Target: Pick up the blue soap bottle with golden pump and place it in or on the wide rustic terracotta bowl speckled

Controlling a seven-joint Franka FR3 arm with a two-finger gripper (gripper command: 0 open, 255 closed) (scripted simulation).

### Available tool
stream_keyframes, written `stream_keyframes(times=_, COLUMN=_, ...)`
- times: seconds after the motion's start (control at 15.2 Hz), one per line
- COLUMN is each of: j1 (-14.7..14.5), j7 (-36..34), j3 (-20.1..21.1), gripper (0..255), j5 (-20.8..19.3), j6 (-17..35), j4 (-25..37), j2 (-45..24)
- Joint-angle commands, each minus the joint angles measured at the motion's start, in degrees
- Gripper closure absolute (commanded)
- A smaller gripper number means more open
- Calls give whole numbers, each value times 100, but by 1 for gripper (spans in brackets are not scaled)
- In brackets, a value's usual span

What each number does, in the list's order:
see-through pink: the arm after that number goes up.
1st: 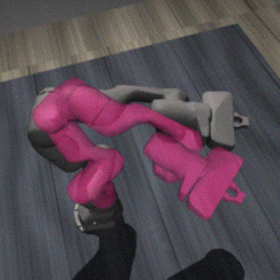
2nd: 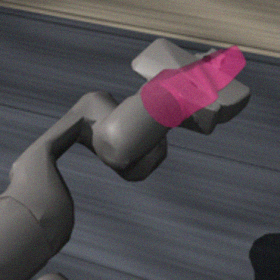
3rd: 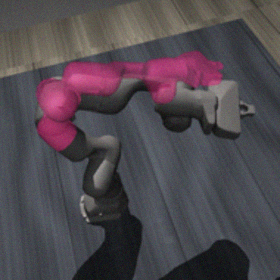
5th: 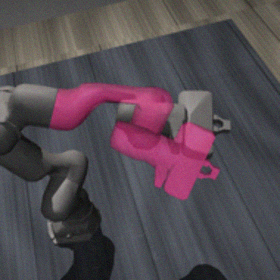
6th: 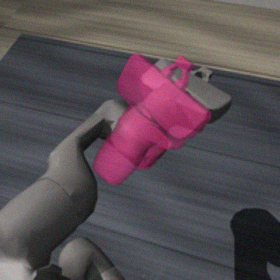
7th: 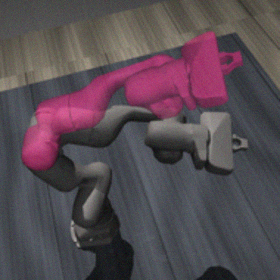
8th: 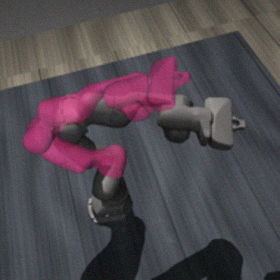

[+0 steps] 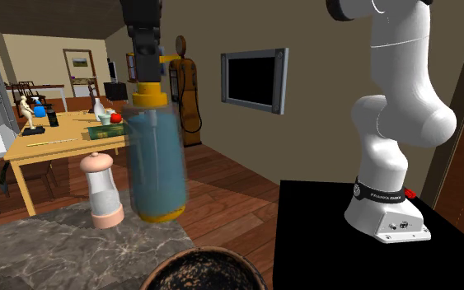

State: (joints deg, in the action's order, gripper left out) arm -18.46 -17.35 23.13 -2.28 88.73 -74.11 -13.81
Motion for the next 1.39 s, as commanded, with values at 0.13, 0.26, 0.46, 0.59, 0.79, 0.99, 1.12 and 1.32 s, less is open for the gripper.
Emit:
stream_keyframes(times=0.13, j1=-222, j7=-428, j3=173, gripper=255, j5=97, j6=-204, j4=-128, j2=365)
stream_keyframes(times=0.26, j1=-193, j7=-405, j3=167, gripper=255, j5=129, j6=-19, j4=-381, j2=439)
stream_keyframes(times=0.46, j1=-161, j7=-372, j3=156, gripper=255, j5=170, j6=248, j4=-733, j2=531)
stream_keyframes(times=0.59, j1=-144, j7=-354, j3=150, gripper=255, j5=193, j6=421, j4=-953, j2=582)
stream_keyframes(times=0.79, j1=-124, j7=-329, j3=142, gripper=255, j5=220, j6=673, j4=-1261, j2=642)
stream_keyframes(times=0.99, j1=-109, j7=-308, j3=136, gripper=255, j5=239, j6=918, j4=-1547, j2=687)
stream_keyframes(times=1.12, j1=-102, j7=-297, j3=133, gripper=255, j5=249, j6=1078, j4=-1727, j2=708)
stream_keyframes(times=1.32, j1=-93, j7=-282, j3=128, gripper=255, j5=258, j6=1315, j4=-1981, j2=727)
